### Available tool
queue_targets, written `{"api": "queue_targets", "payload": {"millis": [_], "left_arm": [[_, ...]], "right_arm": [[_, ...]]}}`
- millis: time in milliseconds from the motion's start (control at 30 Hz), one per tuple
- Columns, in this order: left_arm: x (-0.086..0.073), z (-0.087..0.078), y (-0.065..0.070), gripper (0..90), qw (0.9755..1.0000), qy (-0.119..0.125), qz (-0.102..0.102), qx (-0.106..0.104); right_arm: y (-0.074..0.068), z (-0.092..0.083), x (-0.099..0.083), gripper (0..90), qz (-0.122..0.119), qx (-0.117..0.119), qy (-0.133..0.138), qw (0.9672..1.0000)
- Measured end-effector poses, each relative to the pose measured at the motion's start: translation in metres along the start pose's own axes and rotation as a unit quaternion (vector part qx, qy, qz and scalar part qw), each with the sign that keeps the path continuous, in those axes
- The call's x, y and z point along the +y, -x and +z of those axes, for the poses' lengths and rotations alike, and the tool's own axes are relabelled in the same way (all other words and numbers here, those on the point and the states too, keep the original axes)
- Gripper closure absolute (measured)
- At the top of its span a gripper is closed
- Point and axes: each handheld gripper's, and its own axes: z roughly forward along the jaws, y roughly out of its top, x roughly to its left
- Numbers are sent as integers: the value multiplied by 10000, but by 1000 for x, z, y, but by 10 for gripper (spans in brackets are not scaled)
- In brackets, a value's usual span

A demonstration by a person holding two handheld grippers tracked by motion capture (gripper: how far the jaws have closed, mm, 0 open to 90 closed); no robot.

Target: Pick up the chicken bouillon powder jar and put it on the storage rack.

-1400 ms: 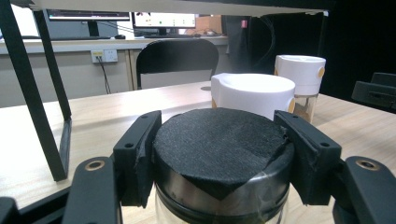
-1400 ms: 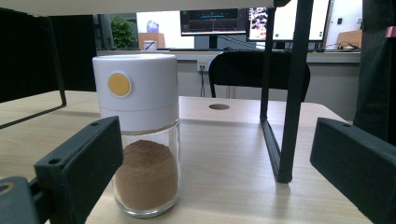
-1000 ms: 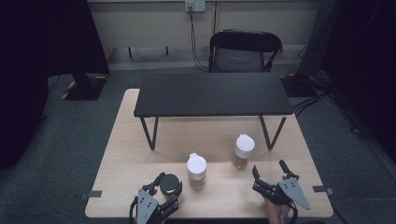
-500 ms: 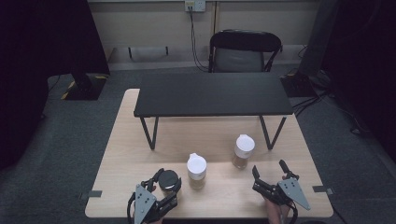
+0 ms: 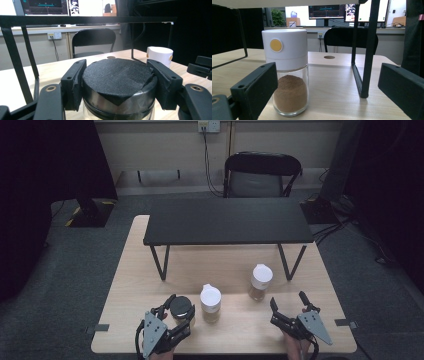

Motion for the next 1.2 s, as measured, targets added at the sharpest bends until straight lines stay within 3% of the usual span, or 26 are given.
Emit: {"api": "queue_targets", "payload": {"millis": [533, 900, 1200], "left_arm": [[18, 9, -12, 348, 10000, 13, 28, 23], [30, 19, -11, 348, 9999, 57, 144, 13], [39, 25, -17, 348, 9999, 99, 117, 69]], "right_arm": [[0, 0, 0, 15, 2, 4, 1, 10000], [0, 0, 0, 16, 0, 8, 1, 10000], [0, 0, 0, 15, 1, -7, 1, 10000]]}}
